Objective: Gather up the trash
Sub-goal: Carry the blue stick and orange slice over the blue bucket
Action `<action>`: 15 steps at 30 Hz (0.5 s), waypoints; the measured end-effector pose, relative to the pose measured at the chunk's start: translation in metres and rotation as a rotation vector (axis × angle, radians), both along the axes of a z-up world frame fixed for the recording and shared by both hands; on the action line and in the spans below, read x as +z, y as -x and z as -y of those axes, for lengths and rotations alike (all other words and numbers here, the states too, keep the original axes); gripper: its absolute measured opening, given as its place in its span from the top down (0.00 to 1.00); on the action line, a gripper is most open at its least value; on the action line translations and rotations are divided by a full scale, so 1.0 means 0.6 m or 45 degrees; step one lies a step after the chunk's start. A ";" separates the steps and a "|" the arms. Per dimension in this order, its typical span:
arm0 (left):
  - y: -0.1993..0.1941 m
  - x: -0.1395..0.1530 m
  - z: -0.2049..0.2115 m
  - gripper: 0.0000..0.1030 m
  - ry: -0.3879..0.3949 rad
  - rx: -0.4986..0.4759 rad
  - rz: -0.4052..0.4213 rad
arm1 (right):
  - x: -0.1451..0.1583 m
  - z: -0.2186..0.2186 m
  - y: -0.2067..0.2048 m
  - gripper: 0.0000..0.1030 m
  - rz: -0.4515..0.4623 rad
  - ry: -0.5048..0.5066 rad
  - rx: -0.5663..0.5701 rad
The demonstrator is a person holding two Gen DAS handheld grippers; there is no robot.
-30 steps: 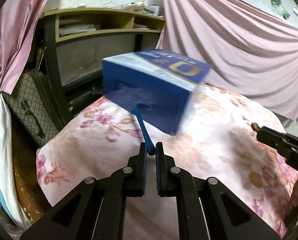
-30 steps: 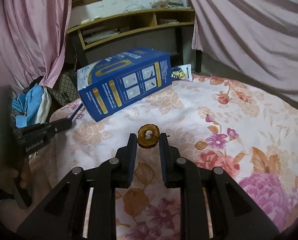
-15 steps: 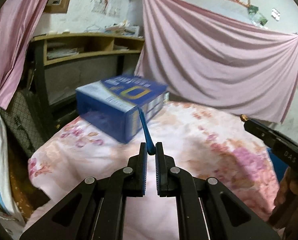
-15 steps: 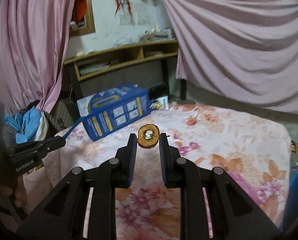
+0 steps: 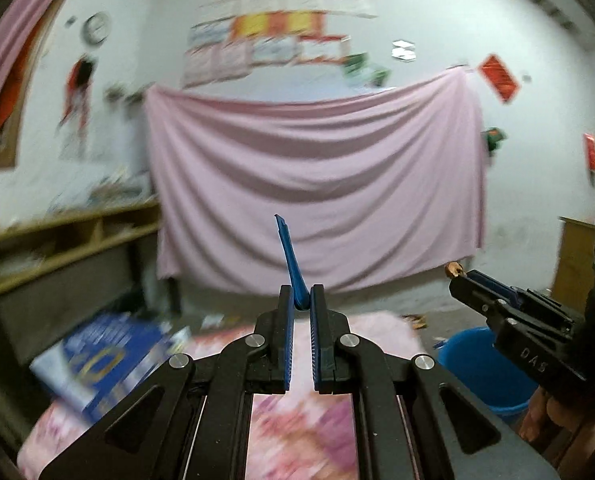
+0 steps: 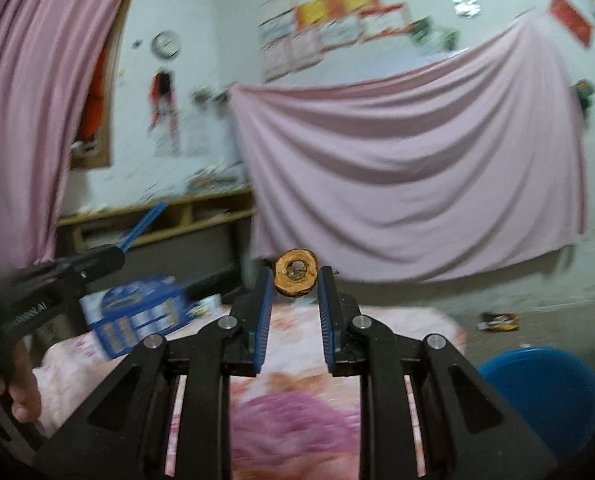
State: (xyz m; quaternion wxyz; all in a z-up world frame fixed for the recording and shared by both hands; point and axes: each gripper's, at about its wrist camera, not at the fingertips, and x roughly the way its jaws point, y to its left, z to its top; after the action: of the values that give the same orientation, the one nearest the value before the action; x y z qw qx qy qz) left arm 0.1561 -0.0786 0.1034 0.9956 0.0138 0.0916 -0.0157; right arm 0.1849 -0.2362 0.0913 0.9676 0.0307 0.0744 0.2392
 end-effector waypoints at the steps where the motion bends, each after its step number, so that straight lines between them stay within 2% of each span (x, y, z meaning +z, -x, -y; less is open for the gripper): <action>1: -0.010 0.008 0.020 0.95 -0.023 -0.042 0.018 | 0.003 0.017 0.001 0.52 0.015 -0.009 -0.045; 4: -0.037 0.023 0.067 0.95 -0.061 -0.148 0.048 | 0.009 0.071 0.002 0.52 0.039 -0.035 -0.191; 7: -0.070 0.027 0.115 0.95 -0.063 -0.252 0.027 | 0.011 0.114 -0.002 0.52 0.027 -0.065 -0.298; 15: -0.140 -0.001 0.252 0.95 -0.090 -0.454 -0.105 | -0.010 0.217 -0.039 0.52 -0.154 -0.160 -0.502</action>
State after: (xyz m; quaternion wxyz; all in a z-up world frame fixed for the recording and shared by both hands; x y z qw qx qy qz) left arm 0.2400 -0.2297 0.1031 0.9713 0.0642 0.1289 -0.1893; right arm 0.2084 -0.3661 0.0850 0.9856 0.1192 0.1099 0.0472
